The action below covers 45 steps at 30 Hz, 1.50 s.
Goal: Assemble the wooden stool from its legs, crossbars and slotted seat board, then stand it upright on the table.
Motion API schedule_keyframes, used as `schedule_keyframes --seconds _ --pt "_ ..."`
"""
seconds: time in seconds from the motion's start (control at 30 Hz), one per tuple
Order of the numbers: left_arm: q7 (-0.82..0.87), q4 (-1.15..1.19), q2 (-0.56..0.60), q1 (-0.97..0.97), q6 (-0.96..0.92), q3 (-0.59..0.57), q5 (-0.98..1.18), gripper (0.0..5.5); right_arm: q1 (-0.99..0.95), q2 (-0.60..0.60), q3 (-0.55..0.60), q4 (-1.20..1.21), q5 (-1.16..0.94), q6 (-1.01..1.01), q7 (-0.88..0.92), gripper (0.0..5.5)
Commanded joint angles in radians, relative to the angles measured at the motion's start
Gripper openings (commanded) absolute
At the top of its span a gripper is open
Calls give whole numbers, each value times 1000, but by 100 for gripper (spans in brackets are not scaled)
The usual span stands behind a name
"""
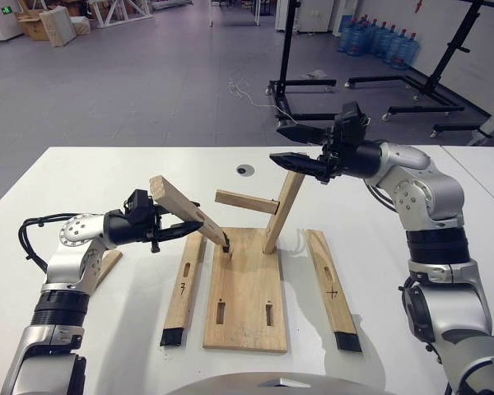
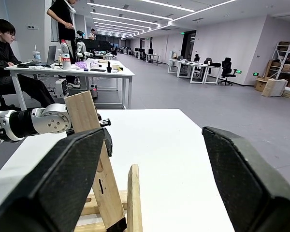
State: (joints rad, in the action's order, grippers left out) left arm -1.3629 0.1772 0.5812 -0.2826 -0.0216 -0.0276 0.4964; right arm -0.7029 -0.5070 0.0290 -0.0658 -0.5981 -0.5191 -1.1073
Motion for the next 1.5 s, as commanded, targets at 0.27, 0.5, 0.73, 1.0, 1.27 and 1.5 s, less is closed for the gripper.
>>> schedule_keyframes --seconds 0.27,0.5,0.73,1.0,1.27,1.5 --pt "-48 -24 78 -5 -55 100 -53 201 -2 -1 1 19 0 -9 12 370" --pt "-71 -54 118 -7 -117 126 -37 201 5 3 0 30 -1 -9 21 370" --pt "-72 -54 133 -4 -140 167 -65 201 9 -5 -1 35 1 -11 19 370" --pt "-35 -146 211 -28 -326 206 -54 201 5 -40 2 54 3 -17 8 370" --pt "16 -191 192 12 -401 201 -21 201 2 -45 -9 53 1 -28 0 370" --pt "9 -188 208 21 -444 228 0 201 -13 -67 -17 19 5 -52 -42 370"
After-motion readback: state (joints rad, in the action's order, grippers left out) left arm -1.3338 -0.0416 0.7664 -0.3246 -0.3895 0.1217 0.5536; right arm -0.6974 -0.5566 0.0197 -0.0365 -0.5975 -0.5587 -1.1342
